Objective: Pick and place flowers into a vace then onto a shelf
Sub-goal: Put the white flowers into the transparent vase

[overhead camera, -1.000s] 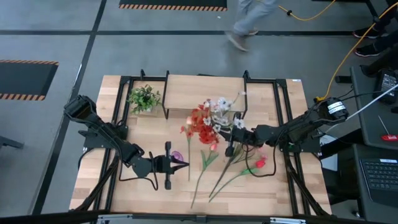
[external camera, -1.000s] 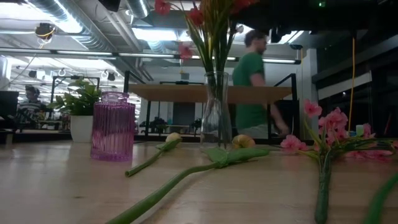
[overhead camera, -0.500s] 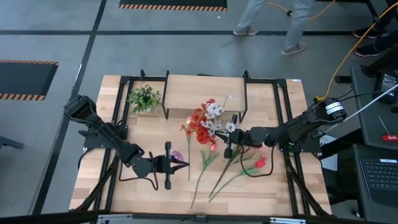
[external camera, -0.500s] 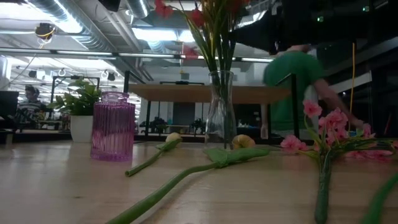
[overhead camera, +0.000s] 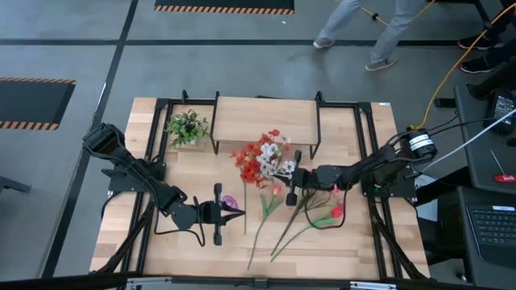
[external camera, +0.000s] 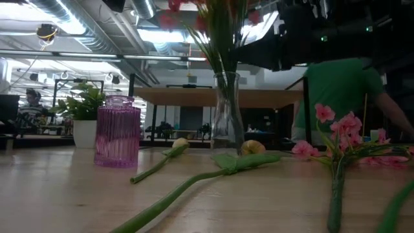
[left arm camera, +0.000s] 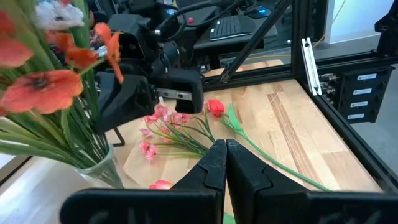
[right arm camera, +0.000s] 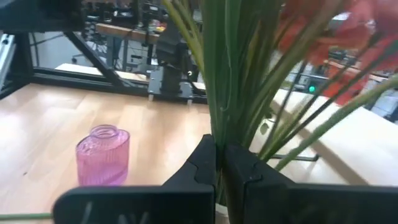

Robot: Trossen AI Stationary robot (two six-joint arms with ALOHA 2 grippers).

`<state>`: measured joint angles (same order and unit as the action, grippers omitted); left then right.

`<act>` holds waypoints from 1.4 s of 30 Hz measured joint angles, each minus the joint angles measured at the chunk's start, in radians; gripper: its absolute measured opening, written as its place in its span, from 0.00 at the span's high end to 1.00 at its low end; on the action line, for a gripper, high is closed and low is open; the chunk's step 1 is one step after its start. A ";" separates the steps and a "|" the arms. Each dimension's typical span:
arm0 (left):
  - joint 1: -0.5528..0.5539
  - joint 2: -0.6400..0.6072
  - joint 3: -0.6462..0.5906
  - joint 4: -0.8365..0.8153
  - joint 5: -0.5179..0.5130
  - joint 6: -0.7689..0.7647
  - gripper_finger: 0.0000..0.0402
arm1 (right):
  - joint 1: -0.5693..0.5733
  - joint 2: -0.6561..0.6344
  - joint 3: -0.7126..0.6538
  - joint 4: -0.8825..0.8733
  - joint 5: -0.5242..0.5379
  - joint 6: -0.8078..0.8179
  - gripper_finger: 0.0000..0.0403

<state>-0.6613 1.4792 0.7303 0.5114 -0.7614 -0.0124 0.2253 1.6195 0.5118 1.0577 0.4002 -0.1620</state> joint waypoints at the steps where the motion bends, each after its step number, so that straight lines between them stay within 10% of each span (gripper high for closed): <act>1: 0.000 0.000 0.000 0.000 0.000 0.000 0.98 | 0.000 0.006 0.000 0.004 -0.003 0.000 0.99; 42: 0.000 0.000 0.001 -0.031 0.000 -0.019 0.99 | 0.029 -0.020 0.000 -0.085 -0.003 0.029 0.85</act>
<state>-0.6613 1.4792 0.7309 0.4801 -0.7612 -0.0311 0.2539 1.5996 0.5121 0.9728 0.3977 -0.1334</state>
